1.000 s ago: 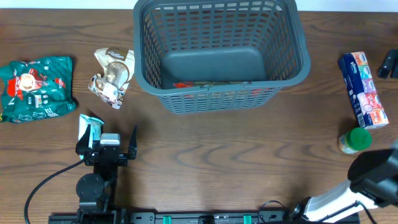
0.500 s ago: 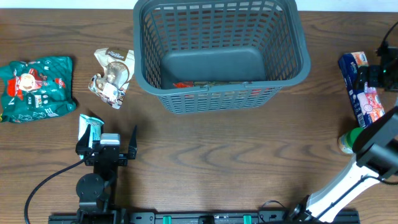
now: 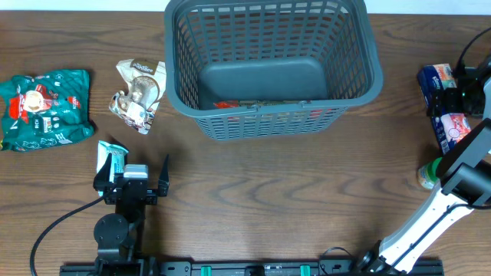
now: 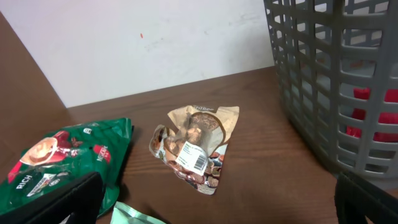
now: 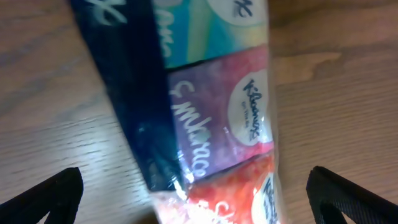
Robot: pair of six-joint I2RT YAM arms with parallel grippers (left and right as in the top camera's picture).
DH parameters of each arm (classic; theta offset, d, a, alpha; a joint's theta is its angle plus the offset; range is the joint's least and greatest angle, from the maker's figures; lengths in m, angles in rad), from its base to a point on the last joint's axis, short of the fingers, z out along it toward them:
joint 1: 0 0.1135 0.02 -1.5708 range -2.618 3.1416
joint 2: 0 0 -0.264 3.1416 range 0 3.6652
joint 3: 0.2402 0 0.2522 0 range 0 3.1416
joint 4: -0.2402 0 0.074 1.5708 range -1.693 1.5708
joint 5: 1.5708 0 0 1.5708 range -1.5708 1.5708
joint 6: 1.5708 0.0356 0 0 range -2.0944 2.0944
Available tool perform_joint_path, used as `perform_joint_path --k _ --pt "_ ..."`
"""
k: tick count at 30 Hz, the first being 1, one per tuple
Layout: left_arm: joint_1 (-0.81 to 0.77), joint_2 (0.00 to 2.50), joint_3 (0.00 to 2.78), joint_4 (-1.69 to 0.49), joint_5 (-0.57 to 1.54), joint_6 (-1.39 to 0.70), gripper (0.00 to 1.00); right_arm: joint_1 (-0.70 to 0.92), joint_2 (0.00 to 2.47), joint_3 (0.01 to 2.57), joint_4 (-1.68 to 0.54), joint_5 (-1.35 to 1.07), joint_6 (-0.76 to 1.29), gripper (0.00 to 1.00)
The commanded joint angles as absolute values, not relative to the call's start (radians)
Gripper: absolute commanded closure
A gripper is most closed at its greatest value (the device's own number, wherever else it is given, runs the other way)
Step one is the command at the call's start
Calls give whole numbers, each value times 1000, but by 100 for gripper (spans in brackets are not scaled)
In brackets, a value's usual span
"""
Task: Pack container
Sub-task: 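Grasp the blue Kleenex tissue pack with the right gripper and lift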
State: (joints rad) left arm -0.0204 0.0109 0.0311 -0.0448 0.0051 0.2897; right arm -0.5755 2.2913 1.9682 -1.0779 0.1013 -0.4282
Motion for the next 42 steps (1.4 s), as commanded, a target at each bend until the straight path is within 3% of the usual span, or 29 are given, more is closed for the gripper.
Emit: perform_joint_path --k 1,15,16,17,18,31,42 --pt "-14 4 4 -69 4 302 1 -608 2330 1967 -1068 93 -422 1" --pt "-14 4 4 -69 4 302 1 -633 2486 1967 -1052 -31 -420 1" --pt "-14 4 4 -69 4 302 2 -633 2489 1967 -1053 -42 -421 11" --pt "-14 4 4 -69 4 302 1 -633 2490 1967 -1055 -53 -424 78" --pt "-14 4 4 -69 4 302 1 -633 2491 1967 -1055 -58 -419 99" --pt "-14 4 4 -69 4 302 2 -598 2402 1978 -1084 -121 -355 99" --pt "-14 4 4 -69 4 302 1 -485 1918 1985 -1014 -150 -284 99"
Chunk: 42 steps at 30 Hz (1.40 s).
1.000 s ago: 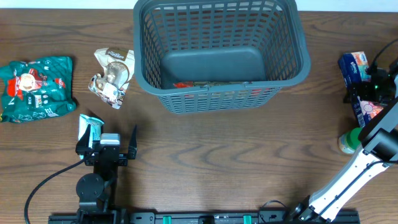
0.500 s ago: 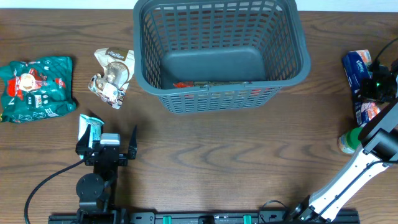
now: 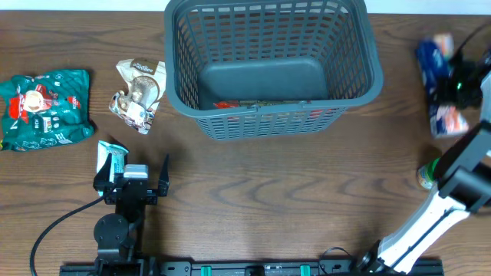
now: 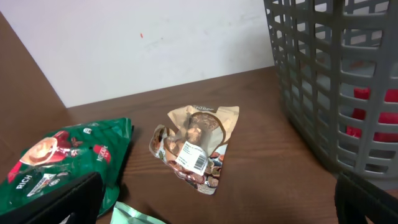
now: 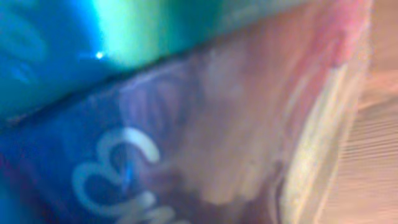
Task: Pack container
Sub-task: 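Grasp the blue Kleenex tissue pack with the right gripper and lift, then lower the tissue pack into the basket and open the right gripper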
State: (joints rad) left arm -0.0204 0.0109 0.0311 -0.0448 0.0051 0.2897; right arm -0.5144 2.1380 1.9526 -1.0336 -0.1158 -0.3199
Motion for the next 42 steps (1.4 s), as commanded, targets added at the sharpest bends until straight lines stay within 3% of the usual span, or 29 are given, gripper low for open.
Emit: perform_joint_path --k 1,8,15,32,42 --pt "-14 4 4 -69 4 302 1 -469 1858 1985 -1002 -150 -282 99" --pt "-14 4 4 -69 4 302 1 -345 1517 1985 -875 -185 -253 99" --pt "-14 4 4 -69 4 302 1 -168 1372 1985 -834 -388 -385 99" --pt "-14 4 4 -69 4 302 2 237 1528 1985 -1005 -446 -762 99" --pt "-14 4 4 -69 4 302 1 307 1712 1984 -1125 -425 -821 99"
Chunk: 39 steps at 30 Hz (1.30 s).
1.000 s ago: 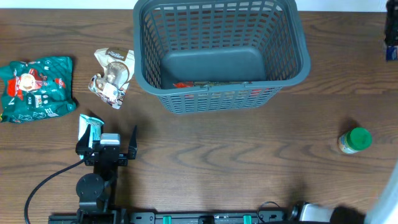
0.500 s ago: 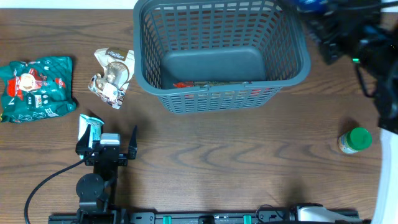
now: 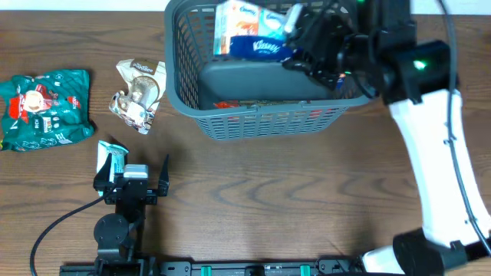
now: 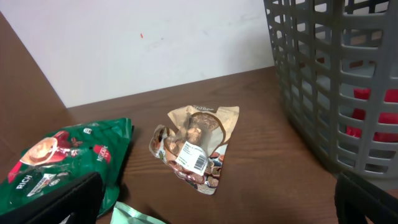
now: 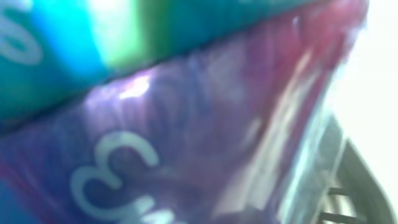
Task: Pack container
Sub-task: 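Lower the tissue pack into the basket and open the right gripper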
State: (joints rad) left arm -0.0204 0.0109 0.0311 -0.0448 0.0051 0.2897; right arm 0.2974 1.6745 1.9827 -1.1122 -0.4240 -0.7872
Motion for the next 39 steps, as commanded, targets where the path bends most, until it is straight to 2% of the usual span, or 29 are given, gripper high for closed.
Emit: perform_joint_path --k 1,15,32,33,34,35,36,39 --pt "-14 4 4 -69 4 302 1 307 1729 1984 -1137 -411 -822 99" --pt "-14 4 4 -69 4 302 1 308 1927 1983 -1267 -363 -855 99" --pt "-14 4 4 -69 4 302 1 310 1959 1980 -1313 -363 -880 99" --pt "-14 4 4 -69 4 302 1 310 1959 1981 -1314 -363 -880 86" --pt "-14 4 4 -69 4 302 1 310 1959 1981 -1315 -363 -879 38" --pt "-14 4 4 -69 4 302 1 310 1959 1981 -1316 -363 -879 7" --pt "-14 4 4 -69 4 302 2 310 1959 1981 -1316 -363 -879 1" --pt "-14 4 4 -69 4 302 2 310 1959 1981 -1314 -368 -879 1"
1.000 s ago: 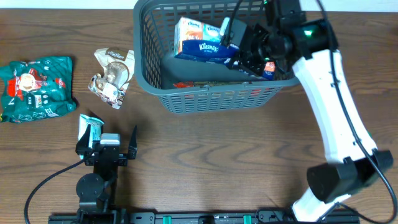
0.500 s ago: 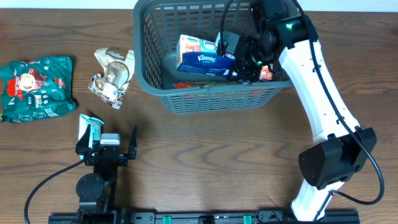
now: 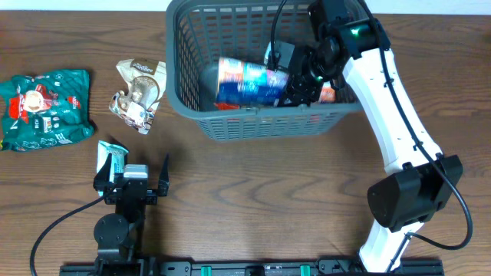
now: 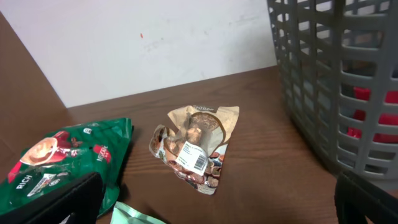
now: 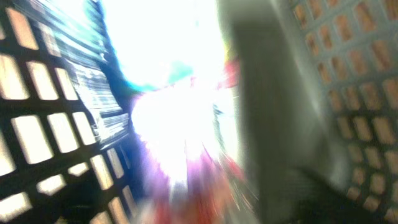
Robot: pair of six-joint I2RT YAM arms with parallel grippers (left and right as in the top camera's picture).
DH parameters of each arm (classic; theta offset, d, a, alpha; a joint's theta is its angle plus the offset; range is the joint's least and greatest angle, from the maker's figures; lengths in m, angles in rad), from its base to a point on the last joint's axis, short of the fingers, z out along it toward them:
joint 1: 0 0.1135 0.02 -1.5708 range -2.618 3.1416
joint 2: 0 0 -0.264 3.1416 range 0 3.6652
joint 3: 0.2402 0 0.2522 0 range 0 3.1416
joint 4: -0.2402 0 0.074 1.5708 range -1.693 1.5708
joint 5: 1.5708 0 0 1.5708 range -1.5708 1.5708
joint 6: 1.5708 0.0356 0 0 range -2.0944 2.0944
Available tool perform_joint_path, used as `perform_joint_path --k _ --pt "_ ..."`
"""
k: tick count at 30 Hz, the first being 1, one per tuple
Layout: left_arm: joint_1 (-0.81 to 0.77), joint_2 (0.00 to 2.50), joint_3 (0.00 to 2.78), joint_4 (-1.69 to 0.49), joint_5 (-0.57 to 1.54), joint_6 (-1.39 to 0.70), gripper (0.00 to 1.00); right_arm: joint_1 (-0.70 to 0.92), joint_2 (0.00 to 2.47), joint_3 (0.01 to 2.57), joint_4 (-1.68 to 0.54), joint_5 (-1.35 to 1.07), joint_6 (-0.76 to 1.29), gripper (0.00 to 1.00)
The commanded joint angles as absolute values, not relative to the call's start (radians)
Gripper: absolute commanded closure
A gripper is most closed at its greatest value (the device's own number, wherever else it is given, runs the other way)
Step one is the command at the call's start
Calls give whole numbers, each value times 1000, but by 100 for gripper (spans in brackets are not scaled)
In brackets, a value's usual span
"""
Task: Pack container
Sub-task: 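Lower the tissue pack into the basket and open the right gripper, then withdraw the right gripper and move it toward the green-lidded jar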
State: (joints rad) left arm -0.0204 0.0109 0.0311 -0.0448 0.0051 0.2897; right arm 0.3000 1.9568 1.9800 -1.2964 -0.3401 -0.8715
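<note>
The grey mesh basket (image 3: pixel 265 123) stands at the back middle of the table. A blue multicolour tissue pack (image 3: pixel 249 80) lies low inside it. My right gripper (image 3: pixel 298 77) reaches into the basket at the pack's right end and looks shut on it. The right wrist view is a bright blur of the pack (image 5: pixel 180 118) and the basket wall (image 5: pixel 292 93). My left gripper (image 3: pixel 132 180) rests open at the front left, with nothing between its fingers (image 4: pixel 50 199).
Left of the basket lie a green coffee bag (image 3: pixel 44 107), a brown snack pouch (image 3: pixel 138 93) and a mint-green sachet (image 3: pixel 111 157) beside the left gripper. Red packets (image 3: pixel 326 93) lie on the basket floor. The right arm stretches over the table's right side.
The tissue pack was held above the basket's rim; now it is down inside the basket with my right gripper reaching in. The left arm has not moved.
My right gripper was open over the tissue pack at the table's far right edge. Then it had the pack close up and shifted there. Then it carried the pack above the basket, and now the pack is down inside. The left gripper stayed still.
</note>
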Motion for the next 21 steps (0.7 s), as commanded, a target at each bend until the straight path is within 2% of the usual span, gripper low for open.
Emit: perform_joint_path --k 1,7,11,16,21 --pt "-14 4 4 -69 4 302 2 310 1959 1981 -1312 -368 -875 1" --pt "-14 4 4 -69 4 302 1 308 1953 1985 -1246 -366 -796 1" --pt "-14 4 4 -69 4 302 1 304 1923 2032 -1136 -287 -602 1" --pt "-14 4 4 -69 4 302 1 289 1868 2131 -1084 19 -259 1" --pt "-14 4 4 -69 4 302 1 227 1789 2167 -1166 386 109 1"
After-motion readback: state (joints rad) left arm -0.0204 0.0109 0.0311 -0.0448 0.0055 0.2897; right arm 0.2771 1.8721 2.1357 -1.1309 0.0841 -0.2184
